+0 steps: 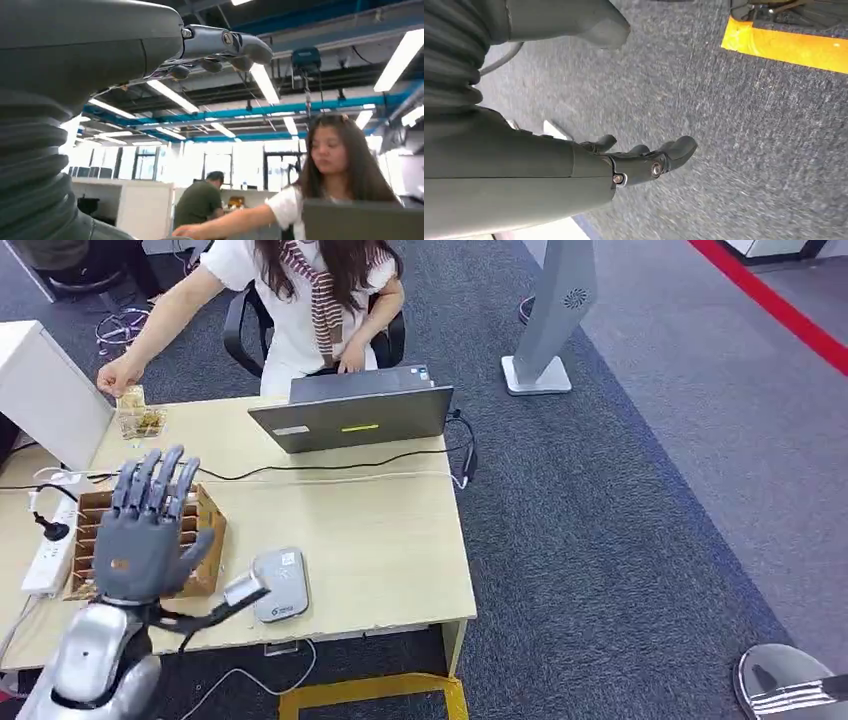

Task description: Pass the card to the sensor for recognition and then transmit it.

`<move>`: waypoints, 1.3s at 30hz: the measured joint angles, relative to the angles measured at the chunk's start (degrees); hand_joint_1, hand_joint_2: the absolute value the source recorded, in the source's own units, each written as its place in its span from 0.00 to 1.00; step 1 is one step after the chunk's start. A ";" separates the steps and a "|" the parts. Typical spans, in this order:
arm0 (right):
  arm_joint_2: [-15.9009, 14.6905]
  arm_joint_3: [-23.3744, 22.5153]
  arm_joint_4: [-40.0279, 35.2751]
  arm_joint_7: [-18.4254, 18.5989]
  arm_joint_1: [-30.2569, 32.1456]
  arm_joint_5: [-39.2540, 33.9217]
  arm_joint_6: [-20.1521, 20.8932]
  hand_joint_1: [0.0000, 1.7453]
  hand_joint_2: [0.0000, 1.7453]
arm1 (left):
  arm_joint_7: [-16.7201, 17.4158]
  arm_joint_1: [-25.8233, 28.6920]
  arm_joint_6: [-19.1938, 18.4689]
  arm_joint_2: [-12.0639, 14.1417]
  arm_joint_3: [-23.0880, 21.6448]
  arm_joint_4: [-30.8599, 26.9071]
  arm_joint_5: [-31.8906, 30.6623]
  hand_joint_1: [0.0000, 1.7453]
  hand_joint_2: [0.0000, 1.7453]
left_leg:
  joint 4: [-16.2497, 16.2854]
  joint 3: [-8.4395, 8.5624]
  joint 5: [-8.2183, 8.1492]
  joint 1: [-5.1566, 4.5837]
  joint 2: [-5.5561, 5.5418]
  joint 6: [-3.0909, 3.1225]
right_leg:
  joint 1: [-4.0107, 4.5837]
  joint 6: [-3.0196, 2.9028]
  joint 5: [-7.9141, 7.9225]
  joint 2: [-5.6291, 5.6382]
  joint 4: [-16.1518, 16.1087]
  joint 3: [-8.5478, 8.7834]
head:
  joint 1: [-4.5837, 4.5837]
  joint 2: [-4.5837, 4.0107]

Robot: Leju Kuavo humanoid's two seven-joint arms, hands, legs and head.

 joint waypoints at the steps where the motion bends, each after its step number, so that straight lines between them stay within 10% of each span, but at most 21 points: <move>1: 0.04 -0.35 0.00 0.00 0.20 -0.36 -0.24 0.00 1.00 | 0.38 3.51 -0.37 1.18 0.27 -2.50 0.04 0.00 1.00 | 0.00 -0.01 0.00 0.01 -0.01 0.00 | 0.00 0.00 -0.08 0.01 0.00 -0.02 | -0.04 0.00; 13: 0.66 -3.37 0.04 -1.51 0.55 -1.66 -0.29 0.00 1.00 | 7.15 21.35 -5.44 6.62 5.05 -13.24 0.46 0.00 1.00 | 0.00 -0.05 0.00 0.01 -0.24 0.02 | 0.02 -0.01 -0.12 -0.28 0.00 0.03 | -0.04 0.00; 39: 0.70 -3.50 0.02 -0.74 0.46 1.55 0.76 0.00 1.00 | 8.09 14.24 -0.22 -0.47 14.25 3.04 -1.44 0.00 1.00 | 0.02 -0.01 0.03 0.01 -0.28 0.03 | 0.02 -0.01 -0.08 -0.31 0.00 0.06 | -0.04 0.00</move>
